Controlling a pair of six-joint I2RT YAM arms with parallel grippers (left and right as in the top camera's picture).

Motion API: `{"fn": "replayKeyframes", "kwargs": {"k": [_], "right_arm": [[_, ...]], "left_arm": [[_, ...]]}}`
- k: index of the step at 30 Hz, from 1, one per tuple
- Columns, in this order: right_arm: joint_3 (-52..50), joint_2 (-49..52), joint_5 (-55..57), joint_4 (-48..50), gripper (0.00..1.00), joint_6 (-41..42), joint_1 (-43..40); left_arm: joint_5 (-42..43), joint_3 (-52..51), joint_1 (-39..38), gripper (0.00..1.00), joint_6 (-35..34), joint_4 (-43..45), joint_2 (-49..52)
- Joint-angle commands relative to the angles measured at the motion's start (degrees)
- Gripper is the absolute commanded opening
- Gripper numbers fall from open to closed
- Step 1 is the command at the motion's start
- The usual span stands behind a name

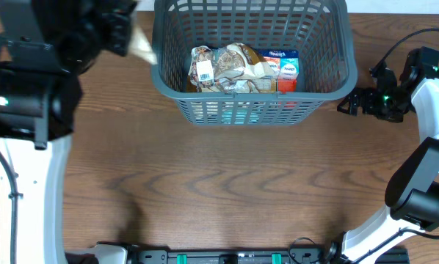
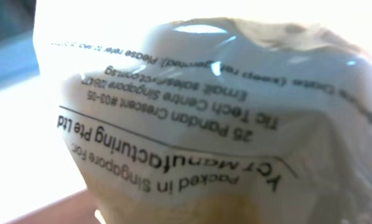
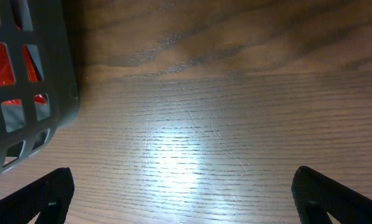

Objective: Pack container
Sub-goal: 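Carry the plain beige pouch with the left gripper into the basket and release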

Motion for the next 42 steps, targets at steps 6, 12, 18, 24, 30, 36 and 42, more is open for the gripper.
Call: {"fn": "replayKeyframes", "kwargs": {"k": [6,12,18,24,30,36,42], "right_arm": [[-0.04,-0.17,-0.07,-0.81,0.99,-0.09,0.22],[-0.04,-0.17,-0.09,-2.23,0.99,-0.09,0.22],[-0.04,-0.17,-0.04,-2.40,0.99,-0.11,0.22],[-0.04,-0.17,-0.09,-2.25,0.99,-0.09,0.22],[-0.04,-0.17,-0.09,-2.23,0.99,-0.09,0.22],[-0.04,-0.17,-0.11,-2.23,0.99,-0.09,0.22],[-0.04,-0.17,-0.50,-2.23,0.99,-0.09,0.22]], "left_arm": [[0.00,0.57,-15.15,0.06,23.65,4.61,5.42],[1.86,0.57,-16.85,0.06,29.44,6.25,14.78],[3.82,0.57,-16.87,0.06,29.44,6.29,24.59],[8.37,0.55,-16.87,0.05,29.42,6.69,31.21],[10.62,0.50,-17.90,0.06,28.94,6.47,35.19],[10.69,0.39,-21.16,0.06,28.94,6.88,35.74],[10.51,0.39,-22.47,0.98,27.12,6.88,35.74]]}}
